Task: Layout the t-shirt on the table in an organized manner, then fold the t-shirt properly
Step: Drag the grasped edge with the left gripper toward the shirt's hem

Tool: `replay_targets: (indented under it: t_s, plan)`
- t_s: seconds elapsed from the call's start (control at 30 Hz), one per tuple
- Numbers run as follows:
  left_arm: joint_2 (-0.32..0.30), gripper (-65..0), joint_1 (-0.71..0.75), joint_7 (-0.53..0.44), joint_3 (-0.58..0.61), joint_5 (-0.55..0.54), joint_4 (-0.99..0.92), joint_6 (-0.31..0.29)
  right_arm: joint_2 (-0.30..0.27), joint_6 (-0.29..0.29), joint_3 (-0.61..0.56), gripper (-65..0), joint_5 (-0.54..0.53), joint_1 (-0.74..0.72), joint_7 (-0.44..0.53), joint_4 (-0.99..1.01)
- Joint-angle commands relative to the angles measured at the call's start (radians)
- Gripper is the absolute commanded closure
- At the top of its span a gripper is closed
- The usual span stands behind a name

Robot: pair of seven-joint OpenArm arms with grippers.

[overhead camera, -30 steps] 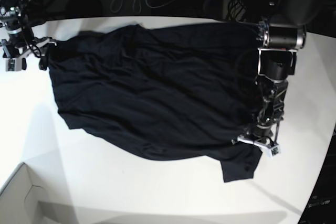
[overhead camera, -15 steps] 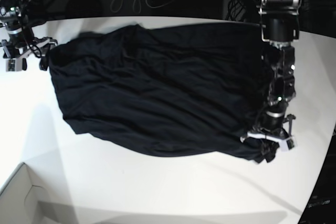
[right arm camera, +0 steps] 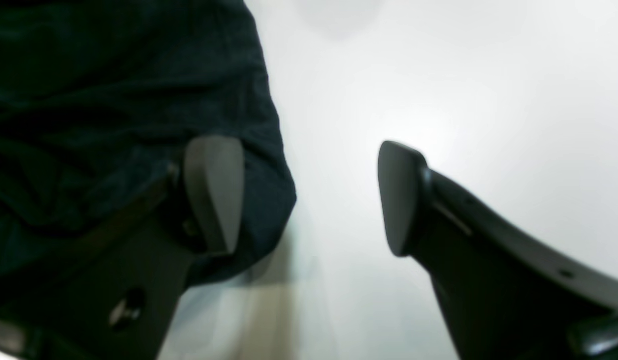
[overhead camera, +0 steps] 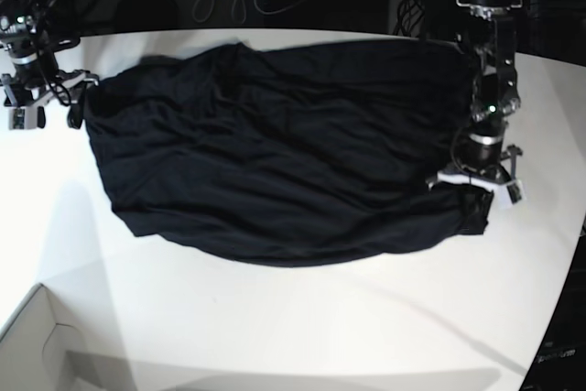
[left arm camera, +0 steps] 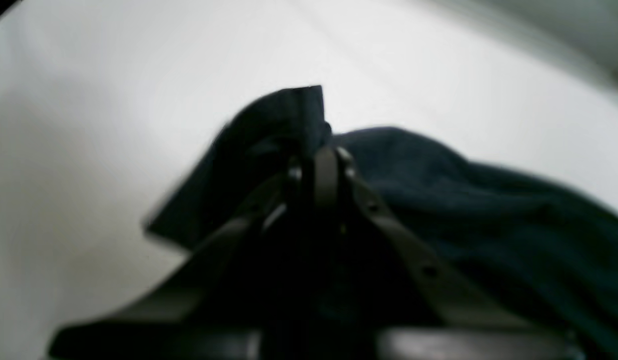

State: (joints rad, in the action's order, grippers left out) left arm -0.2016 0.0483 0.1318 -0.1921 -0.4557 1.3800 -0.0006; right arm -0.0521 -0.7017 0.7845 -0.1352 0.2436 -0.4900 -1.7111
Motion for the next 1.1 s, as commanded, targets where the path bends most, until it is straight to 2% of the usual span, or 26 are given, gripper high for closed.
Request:
replay_targets:
  t_s: [0.0, 0.27, 0.47, 0.57, 0.73, 0.83, 0.93, 1.07]
  plan:
    - [-0.008, -0.3, -0.003, -0.025, -0.002, -0.001, 0.016, -0.005, -0.013, 0.004, 0.003, -42.8, -0.013, -0.003, 0.024, -0.020]
    - [-0.006, -1.8, 0.080, -0.025, 0.004, -0.002, 0.052, -0.006, -0.013, 0.004, 0.003, -42.9, -0.013, -0.005, 0.024, -0.023]
    - [-0.014, -20.9, 0.146, -0.025, 0.004, -0.059, 0.131, -0.006, -0.013, 0.004, -0.026, -42.8, -0.013, -0.007, 0.024, -0.023]
    - [-0.016, -26.1, 0.170, -0.025, -0.017, -0.088, 0.170, -0.006, -0.012, 0.004, -0.026, -42.8, -0.013, -0.007, 0.024, -0.023]
    - [-0.016, -27.1, 0.158, -0.025, -0.177, -0.162, 0.166, -0.006, -0.012, 0.004, -0.026, -42.7, -0.013, -0.007, 0.024, -0.020]
    - [-0.031, -27.1, 0.078, -0.025, -0.244, -0.186, 0.086, -0.006, -0.012, 0.004, -0.026, -42.7, -0.013, -0.007, 0.024, -0.020]
    - [-0.074, -27.1, -0.006, -0.025, -0.251, -0.191, -0.023, -0.006, -0.012, 0.004, -0.026, -42.7, -0.013, -0.007, 0.023, -0.020]
    - [-0.106, -27.1, -0.121, -0.025, -0.197, -0.180, -0.198, -0.003, -0.012, 0.004, -0.026, -42.7, -0.013, -0.007, 0.023, -0.020]
